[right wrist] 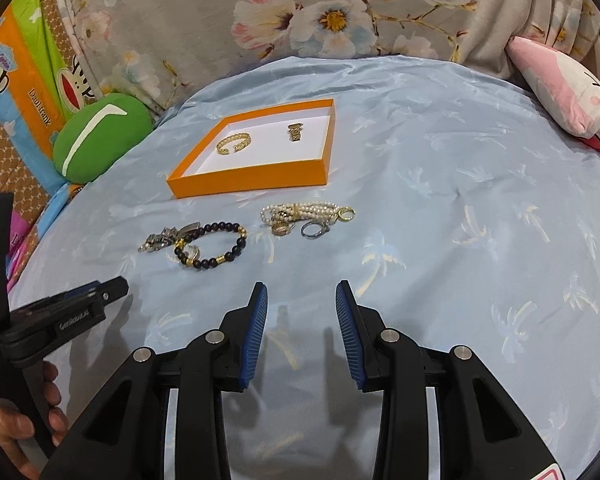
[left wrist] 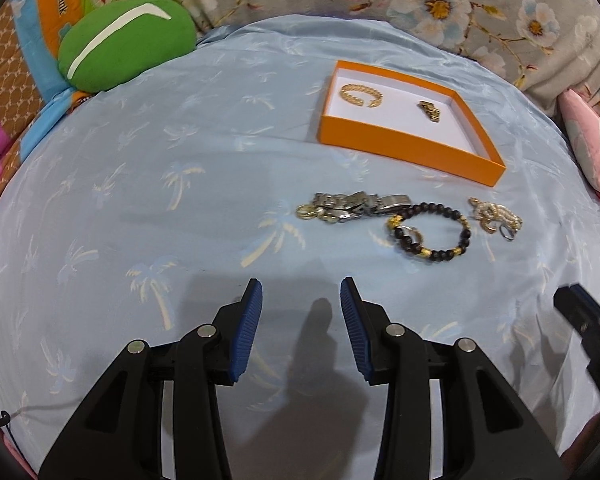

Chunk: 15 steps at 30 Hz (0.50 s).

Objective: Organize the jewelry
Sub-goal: 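Move both open tools back toward the remaining jewelry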

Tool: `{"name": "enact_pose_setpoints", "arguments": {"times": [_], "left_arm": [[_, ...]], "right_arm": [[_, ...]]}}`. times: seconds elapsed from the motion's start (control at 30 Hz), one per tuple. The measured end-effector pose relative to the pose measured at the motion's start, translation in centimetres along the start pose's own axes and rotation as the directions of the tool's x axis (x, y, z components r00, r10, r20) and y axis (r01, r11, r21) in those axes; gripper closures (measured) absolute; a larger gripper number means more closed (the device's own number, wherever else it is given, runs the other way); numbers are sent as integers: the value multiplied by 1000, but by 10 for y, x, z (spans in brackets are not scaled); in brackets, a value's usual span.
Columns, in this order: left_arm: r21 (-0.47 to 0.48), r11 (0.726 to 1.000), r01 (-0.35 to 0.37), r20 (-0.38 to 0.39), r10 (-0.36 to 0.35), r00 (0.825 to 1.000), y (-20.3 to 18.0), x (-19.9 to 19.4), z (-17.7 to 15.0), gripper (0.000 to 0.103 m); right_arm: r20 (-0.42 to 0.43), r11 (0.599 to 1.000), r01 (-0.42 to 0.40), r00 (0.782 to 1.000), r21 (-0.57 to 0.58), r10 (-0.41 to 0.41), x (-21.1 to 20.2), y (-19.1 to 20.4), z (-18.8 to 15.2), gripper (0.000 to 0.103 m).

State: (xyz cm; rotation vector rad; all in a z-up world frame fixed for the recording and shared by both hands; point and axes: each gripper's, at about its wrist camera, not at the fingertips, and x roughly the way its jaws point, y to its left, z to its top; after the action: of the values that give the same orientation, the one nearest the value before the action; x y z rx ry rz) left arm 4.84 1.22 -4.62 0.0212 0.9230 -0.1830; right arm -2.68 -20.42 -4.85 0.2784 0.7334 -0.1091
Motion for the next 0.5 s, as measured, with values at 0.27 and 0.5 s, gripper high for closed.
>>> {"name": "enact_pose_setpoints", "arguments": {"times": [0.27,0.5], "left_arm": [[-22,1000,-12,-1,12,1000,12,8,4,64],[-32,999,-10,-1,10,1000,16,12,9,64]], "right_arm": [[-5,999,-20,1000,-31,20,37,16,31,68],[-49,998,-55,997,-13,54,66,32,38,70]]}}
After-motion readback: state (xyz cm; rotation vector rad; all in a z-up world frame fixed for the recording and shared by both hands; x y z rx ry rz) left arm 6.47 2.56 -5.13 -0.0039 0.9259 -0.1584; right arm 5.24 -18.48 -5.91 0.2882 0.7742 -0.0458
